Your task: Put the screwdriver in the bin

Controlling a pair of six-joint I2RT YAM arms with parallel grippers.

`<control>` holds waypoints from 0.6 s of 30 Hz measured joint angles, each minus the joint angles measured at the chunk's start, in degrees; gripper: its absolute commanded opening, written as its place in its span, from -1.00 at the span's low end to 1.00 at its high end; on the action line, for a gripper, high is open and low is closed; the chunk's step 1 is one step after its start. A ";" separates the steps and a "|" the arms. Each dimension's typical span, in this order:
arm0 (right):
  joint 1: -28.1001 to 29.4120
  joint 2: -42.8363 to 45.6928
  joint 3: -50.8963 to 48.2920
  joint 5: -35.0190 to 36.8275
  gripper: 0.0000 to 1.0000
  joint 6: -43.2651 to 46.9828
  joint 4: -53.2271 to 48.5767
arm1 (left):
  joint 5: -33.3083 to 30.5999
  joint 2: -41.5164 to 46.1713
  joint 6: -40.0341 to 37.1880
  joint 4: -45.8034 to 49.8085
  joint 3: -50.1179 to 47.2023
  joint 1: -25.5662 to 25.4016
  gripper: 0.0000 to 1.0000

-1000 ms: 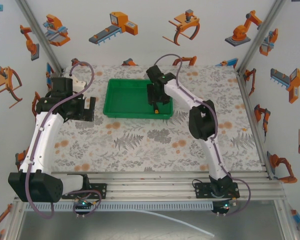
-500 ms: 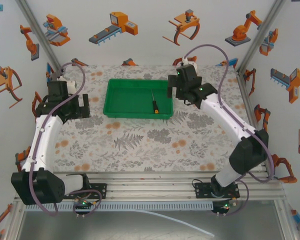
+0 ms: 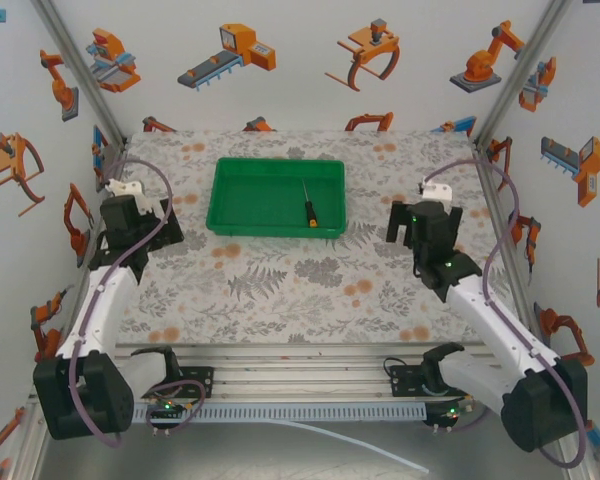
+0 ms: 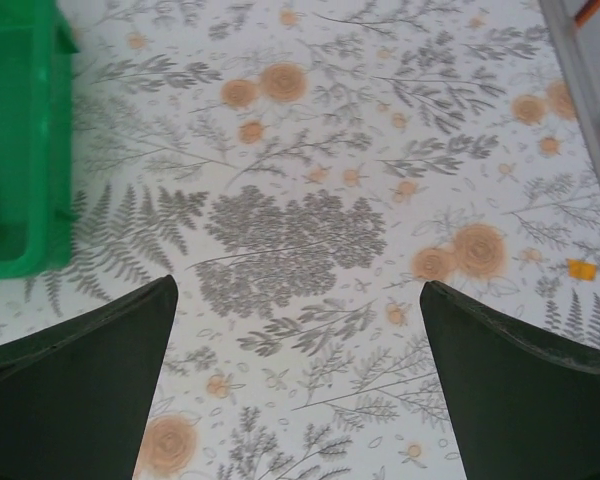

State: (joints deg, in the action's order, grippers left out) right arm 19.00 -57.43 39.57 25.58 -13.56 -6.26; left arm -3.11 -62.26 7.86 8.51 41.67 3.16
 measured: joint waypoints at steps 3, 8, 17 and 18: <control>-4.59 -0.70 -4.28 -0.90 0.98 0.44 5.07 | -0.15 -1.03 0.70 -6.60 -3.85 0.39 0.94; -9.99 -5.86 -10.45 -1.79 0.98 2.43 15.50 | -0.22 -5.97 0.92 -17.31 -8.44 0.81 0.95; -14.23 -17.97 -18.67 -5.62 0.98 6.40 36.11 | 4.13 -15.17 0.50 -32.59 -11.67 1.18 0.95; -14.38 -18.69 -19.10 -5.99 0.98 6.82 37.64 | 4.74 -15.58 0.35 -33.70 -11.93 1.27 0.95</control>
State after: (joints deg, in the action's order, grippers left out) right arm 4.62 -76.12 20.47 19.59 -6.74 31.38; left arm 1.63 -77.84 8.21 -25.19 29.74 4.43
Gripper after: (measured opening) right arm 0.992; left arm 0.974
